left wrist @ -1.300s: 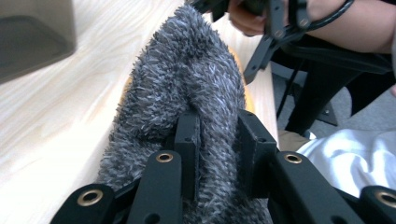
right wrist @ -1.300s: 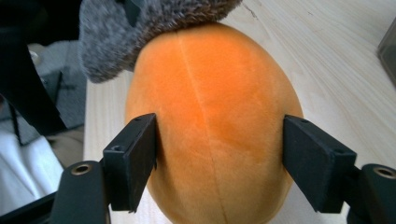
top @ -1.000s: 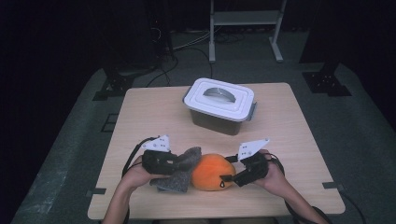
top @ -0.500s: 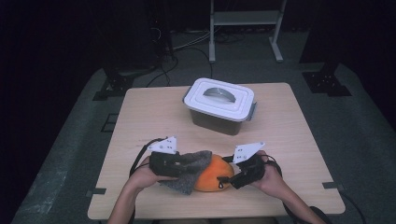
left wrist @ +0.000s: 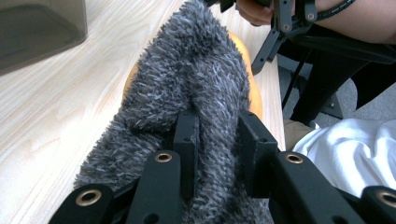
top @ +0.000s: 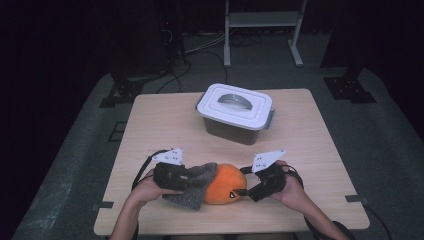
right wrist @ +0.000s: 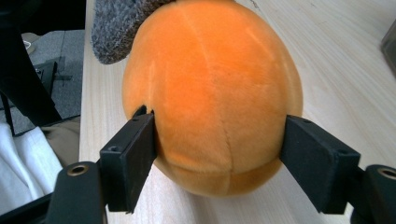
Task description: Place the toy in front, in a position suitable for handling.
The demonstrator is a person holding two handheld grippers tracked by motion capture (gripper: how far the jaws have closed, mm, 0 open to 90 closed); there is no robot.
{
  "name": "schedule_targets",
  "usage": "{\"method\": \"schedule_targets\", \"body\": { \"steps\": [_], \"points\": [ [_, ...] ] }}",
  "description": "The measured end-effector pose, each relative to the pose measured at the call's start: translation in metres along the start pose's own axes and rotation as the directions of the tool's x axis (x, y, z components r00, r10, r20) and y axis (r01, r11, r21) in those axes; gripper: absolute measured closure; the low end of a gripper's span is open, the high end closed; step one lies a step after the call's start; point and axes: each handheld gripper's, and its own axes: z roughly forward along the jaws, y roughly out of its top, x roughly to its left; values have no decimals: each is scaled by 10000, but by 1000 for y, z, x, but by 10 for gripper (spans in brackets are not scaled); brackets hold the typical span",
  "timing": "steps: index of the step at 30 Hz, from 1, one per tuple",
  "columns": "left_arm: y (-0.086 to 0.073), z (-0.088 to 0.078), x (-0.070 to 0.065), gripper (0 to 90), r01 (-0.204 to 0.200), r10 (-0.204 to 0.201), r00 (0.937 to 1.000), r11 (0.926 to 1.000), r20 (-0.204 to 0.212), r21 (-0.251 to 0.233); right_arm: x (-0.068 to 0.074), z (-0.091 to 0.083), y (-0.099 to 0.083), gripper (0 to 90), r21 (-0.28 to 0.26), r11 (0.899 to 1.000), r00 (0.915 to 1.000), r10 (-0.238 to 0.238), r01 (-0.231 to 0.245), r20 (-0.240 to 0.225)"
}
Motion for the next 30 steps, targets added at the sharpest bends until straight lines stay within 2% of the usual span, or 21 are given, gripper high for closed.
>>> {"method": "schedule_targets", "body": {
  "steps": [2, 4, 6, 8, 11, 15, 16, 19, 23, 24, 25, 27, 28, 30],
  "points": [
    [4, 0, -3, 714, -166, 166, 9998, 9999, -95, -18, 0, 1, 1, 362, 34, 10000, 9999, 39, -39, 99],
    [10, -1, -6, 715, -425, 427, 9989, 9991, -206, 78, 3, -1, 4, 416, 130, 9997, 9996, -213, 211, 205],
    [15, -2, -8, 715, -526, 525, 9982, 9986, -299, -25, 6, -3, 7, 430, 137, 9983, 9978, -571, 566, 352],
    [20, -2, -12, 716, -667, 664, 9977, 9974, -117, -286, 10, -2, 10, 432, 44, 9967, 9963, -808, 807, 297],
    [25, 0, -17, 715, -916, 915, 9955, 9958, -240, -32, 15, 1, 12, 429, 151, 9940, 9938, -1087, 1084, 218],
    [18, 3, -11, 715, -707, 713, 9971, 9973, -255, 204, 10, 2, 10, 385, 122, 9969, 9969, -779, 777, 131],
    [11, 3, -6, 714, -431, 437, 9988, 9986, -210, 301, 5, 2, 8, 333, 107, 9998, 9995, -180, 183, -244],
    [6, -2, -3, 714, -291, 295, 9995, 9990, -99, 343, 2, 4, 7, 298, 356, 9992, 9991, 185, -172, -374],
    [6, -1, -5, 709, -267, 262, 9995, 9993, 201, 262, 2, 9, 8, 293, 265, 9991, 9984, 356, -345, -432],
    [7, -1, -5, 709, -255, 251, 9995, 9994, 184, 229, 2, 11, 8, 334, 309, 9985, 9981, 469, -457, -396],
    [9, 0, -5, 709, -303, 300, 9994, 9993, 182, 215, 2, 11, 9, 374, 343, 9983, 9982, 488, -476, -358],
    [11, -1, -6, 712, -311, 308, 9993, 9994, 191, 140, 5, 7, 11, 453, 179, 9996, 9998, 199, -199, 3],
    [17, -2, -9, 713, -426, 426, 9990, 9991, 108, -15, 7, 4, 12, 468, 92, 9999, 9999, 55, -56, 113],
    [24, -2, -12, 713, -694, 694, 9975, 9976, -135, 65, 9, -1, 16, 485, -118, 9996, 9982, -267, 273, 545]
  ]
}}
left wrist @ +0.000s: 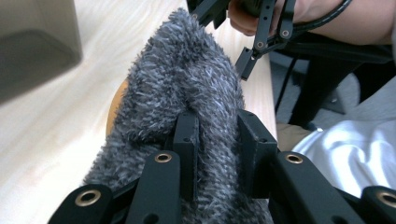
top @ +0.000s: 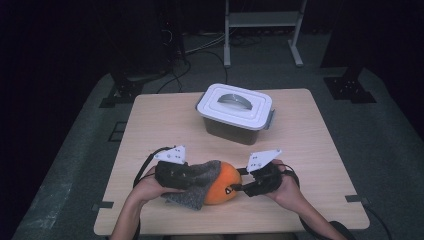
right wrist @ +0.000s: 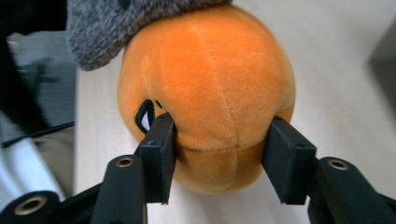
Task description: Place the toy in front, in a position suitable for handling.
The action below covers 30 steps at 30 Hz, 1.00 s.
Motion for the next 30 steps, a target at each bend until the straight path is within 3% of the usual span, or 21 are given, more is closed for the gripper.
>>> {"method": "schedule_targets", "body": {
  "steps": [2, 7, 9, 15, 19, 22, 24, 30],
  "points": [
    [5, 2, -1, 712, -58, 58, 10000, 9997, 2, -244, 0, -4, 2, 492, -158, 9993, 9987, -343, 349, 386],
    [10, 8, -1, 710, -32, 26, 9997, 9997, -241, -232, -1, -2, -2, 495, 61, 9987, 9984, -508, 507, 265],
    [14, 12, -3, 709, -198, 196, 9990, 9998, -414, -66, 2, -1, -1, 496, 114, 9977, 9973, -667, 664, 300],
    [26, 23, -14, 710, -565, 563, 9983, 9983, -118, -160, 13, 4, 2, 495, 280, 9907, 9903, -1340, 1330, 369],
    [24, 23, -14, 714, -556, 556, 9983, 9985, -190, 20, 14, 5, 0, 499, 316, 9912, 9907, -1299, 1287, 398],
    [14, 13, -4, 721, -187, 188, 9987, 9998, -472, 35, 11, 4, 0, 505, 190, 9933, 9926, -1149, 1142, 393],
    [7, 9, 0, 722, 28, -33, 9992, 9999, -389, -124, 9, 5, 0, 513, 103, 9942, 9936, -1069, 1066, 368],
    [12, 9, -5, 725, -174, 173, 9994, 9998, -310, -22, 11, 3, 2, 531, 54, 9939, 9931, -1101, 1100, 395]
  ]
}}
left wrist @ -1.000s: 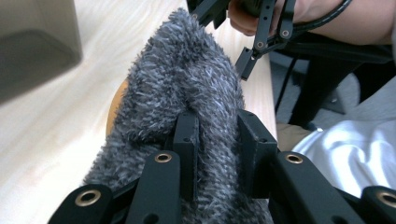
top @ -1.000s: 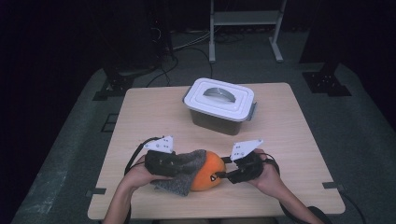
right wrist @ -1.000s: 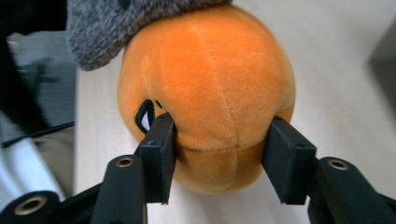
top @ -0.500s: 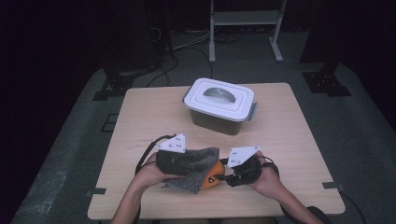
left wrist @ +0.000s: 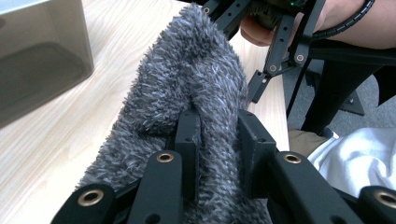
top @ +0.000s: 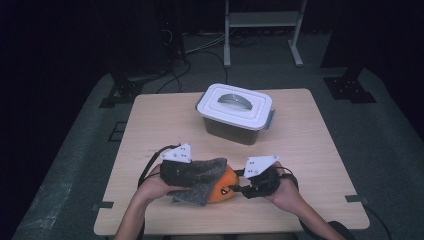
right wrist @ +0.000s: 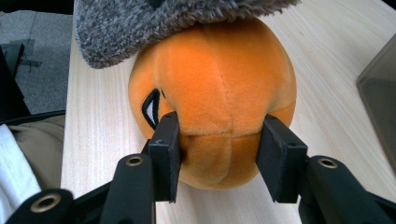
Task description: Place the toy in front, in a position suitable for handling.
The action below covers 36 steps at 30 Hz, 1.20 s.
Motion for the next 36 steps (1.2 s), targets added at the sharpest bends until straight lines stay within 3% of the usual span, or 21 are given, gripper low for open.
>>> {"method": "schedule_targets", "body": {
  "steps": [2, 4, 6, 11, 18, 21, 26, 30, 32, 34, 36],
  "points": [
    [7, 1, -4, 728, -100, 102, 9999, 9999, 121, -106, 2, -1, 2, 531, -47, 9999, 10000, -99, 99, 0],
    [18, 4, -11, 728, -478, 479, 9988, 9988, 117, -43, 3, -2, 3, 531, -123, 9998, 9999, -149, 149, -28],
    [26, 10, -14, 727, -670, 671, 9977, 9975, -40, 210, 5, -2, 4, 531, -158, 9996, 9997, -223, 221, -80],
    [20, 14, -5, 727, -235, 237, 9997, 9996, -98, 141, 3, -2, -2, 539, -26, 9999, 9998, -164, 164, -72],
    [-3, -4, 9, 726, 525, -519, 9971, 9986, -550, 105, -8, -3, -10, 536, 94, 9998, 9998, 193, -193, 15],
    [-9, -5, 12, 724, 762, -760, 9957, 9971, -531, 18, -14, -2, -13, 500, 51, 9988, 9988, 484, -484, -87],
    [-8, 2, 6, 722, 625, -625, 9980, 9979, 16, 177, -16, -8, -14, 369, 90, 9961, 9929, 879, -874, -796],
    [-4, 10, 1, 720, 484, -497, 9976, 9985, 481, 264, -17, -13, -11, 285, -277, 9914, 9853, 1235, -1275, -1178],
    [-2, 14, -4, 718, 315, -340, 9972, 9988, 668, 370, -15, -9, -9, 251, -228, 9919, 9832, 1206, -1248, -1372],
    [0, 16, -6, 712, 224, -246, 9976, 9992, 650, 339, -12, -1, -9, 181, 6, 9945, 9860, 1044, -1052, -1302],
    [1, 17, -6, 712, 193, -213, 9979, 9993, 610, 325, -10, 7, -10, 220, 229, 9957, 9918, 913, -896, -892]
  ]
}}
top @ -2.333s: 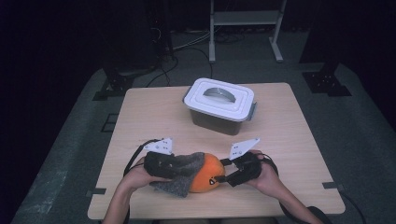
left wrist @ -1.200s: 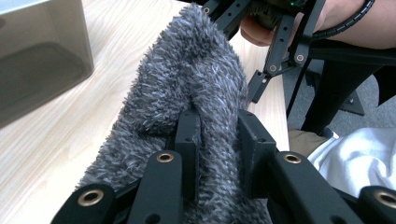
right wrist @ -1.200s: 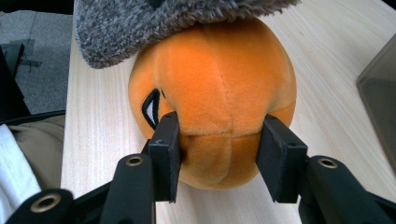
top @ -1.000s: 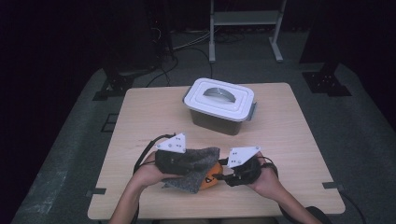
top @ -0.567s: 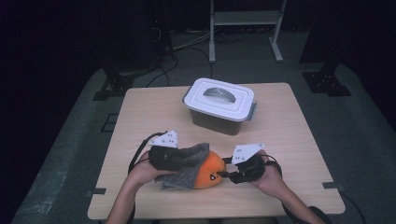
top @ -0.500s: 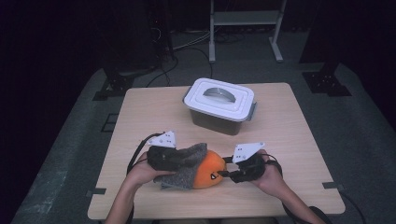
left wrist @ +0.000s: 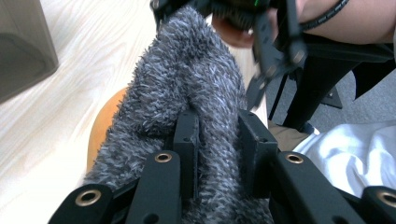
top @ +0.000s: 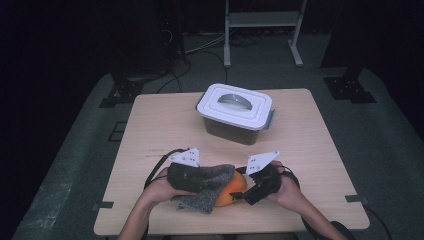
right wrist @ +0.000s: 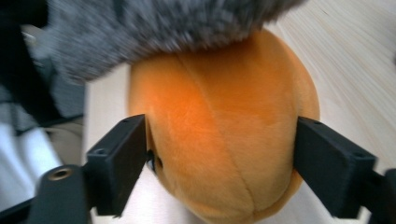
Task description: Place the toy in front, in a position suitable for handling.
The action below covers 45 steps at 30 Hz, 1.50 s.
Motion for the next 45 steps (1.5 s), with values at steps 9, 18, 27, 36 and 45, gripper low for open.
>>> {"method": "schedule_targets", "body": {
  "steps": [9, 18, 27, 36, 45],
  "points": [
    [9, -14, 14, 713, 201, -244, 9981, 9970, -560, -752, -15, -10, 11, 480, -563, 9984, 9981, -65, 99, 611],
    [-5, -9, 27, 714, 721, -758, 9940, 9962, -787, -481, -20, -10, 3, 457, -291, 9964, 9938, -766, 792, 807],
    [-26, -9, 22, 710, 979, -994, 9940, 9946, -452, -345, -17, -22, -19, 346, -25, 9994, 9988, -353, 354, 341],
    [-27, -4, 20, 711, 806, -806, 9967, 9967, -21, -124, -29, -22, -12, 188, -6, 9987, 9979, 503, -503, -417],
    [-22, -7, 31, 712, 1052, -1071, 9938, 9926, -292, -603, -31, -10, -3, 446, -168, 9961, 9960, 866, -863, 226]
  ]
}}
